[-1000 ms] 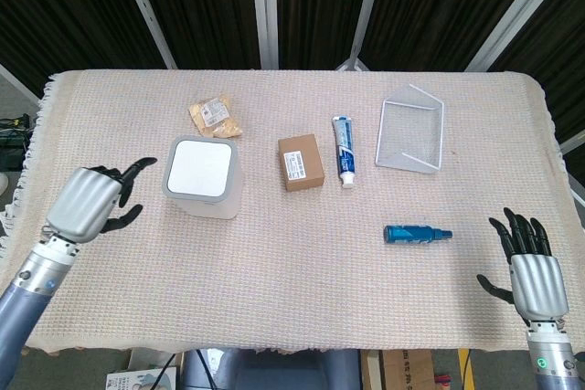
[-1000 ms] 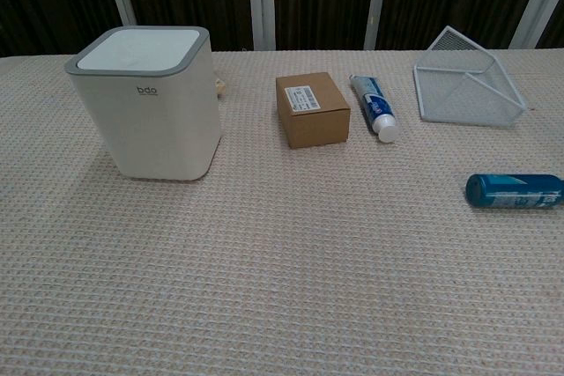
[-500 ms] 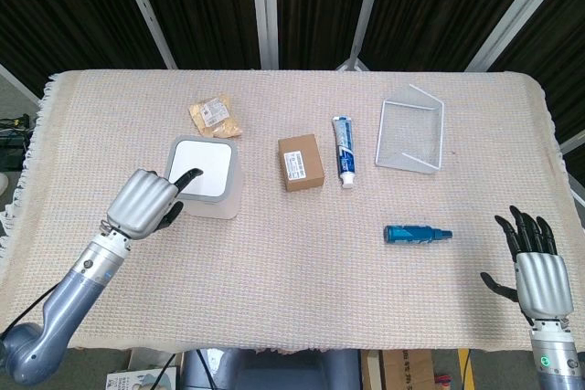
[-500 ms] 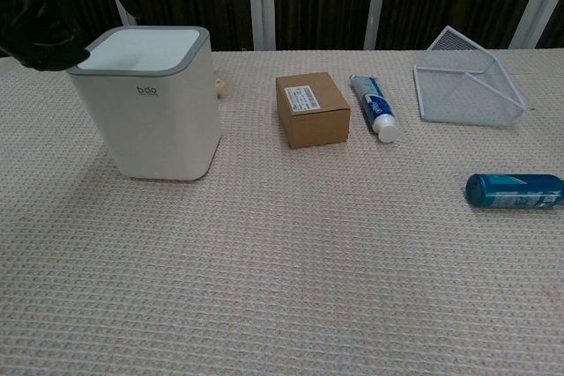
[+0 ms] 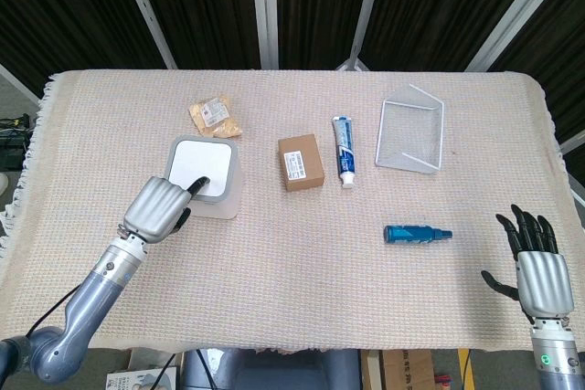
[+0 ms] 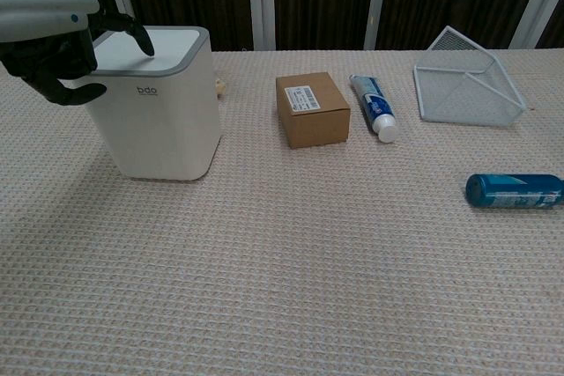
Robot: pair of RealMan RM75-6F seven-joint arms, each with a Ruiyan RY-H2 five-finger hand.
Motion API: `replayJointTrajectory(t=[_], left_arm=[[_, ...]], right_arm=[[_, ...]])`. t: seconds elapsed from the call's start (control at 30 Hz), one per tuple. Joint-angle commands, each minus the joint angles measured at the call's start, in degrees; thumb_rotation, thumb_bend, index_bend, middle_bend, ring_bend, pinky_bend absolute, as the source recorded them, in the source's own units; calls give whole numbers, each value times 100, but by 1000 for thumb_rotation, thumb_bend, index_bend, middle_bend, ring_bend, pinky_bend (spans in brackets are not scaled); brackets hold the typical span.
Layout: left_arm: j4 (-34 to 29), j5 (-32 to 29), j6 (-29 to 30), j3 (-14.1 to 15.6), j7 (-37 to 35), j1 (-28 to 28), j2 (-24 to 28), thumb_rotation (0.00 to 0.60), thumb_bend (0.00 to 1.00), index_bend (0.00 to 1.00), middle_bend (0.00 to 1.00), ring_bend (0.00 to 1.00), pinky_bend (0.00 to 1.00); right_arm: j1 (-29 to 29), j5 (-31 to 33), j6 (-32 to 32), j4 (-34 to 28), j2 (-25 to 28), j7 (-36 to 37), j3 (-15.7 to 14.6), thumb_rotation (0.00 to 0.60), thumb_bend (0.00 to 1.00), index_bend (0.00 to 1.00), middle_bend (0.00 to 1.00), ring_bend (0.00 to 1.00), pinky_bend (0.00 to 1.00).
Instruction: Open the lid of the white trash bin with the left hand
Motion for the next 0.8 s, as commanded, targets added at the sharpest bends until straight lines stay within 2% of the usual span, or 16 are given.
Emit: replayJointTrajectory(t=[0.03,0.37,0.5,0.7,0.8], left_arm=[[68,-53,10,60,31,-31,-47,600,613,231,899,767,669],[269,-248,-99,287,119,-136,-119,600,613,319,906,774,669],[275,-142,31,313,59,-119,-107,600,608,322,905,774,669],[-2,345,564,208,-192,27,13,600,565,309,835,762,669],[-69,949,1162,183,-374,238,35,600,528,311,771,713,664]], right_arm=[[5,3,-12,8,-14,-5,-4,600,143,153,0,77,43],[18,32,-38,17,-57,-40,1,600,143,153,0,77,43],[12,55,-26,17,-67,-44,14,600,143,153,0,78,43],[3,43,-7,-3,-68,-59,6,600,143,153,0,79,43],[9,38,-13,-4,-76,-70,3,600,143,153,0,80,43]])
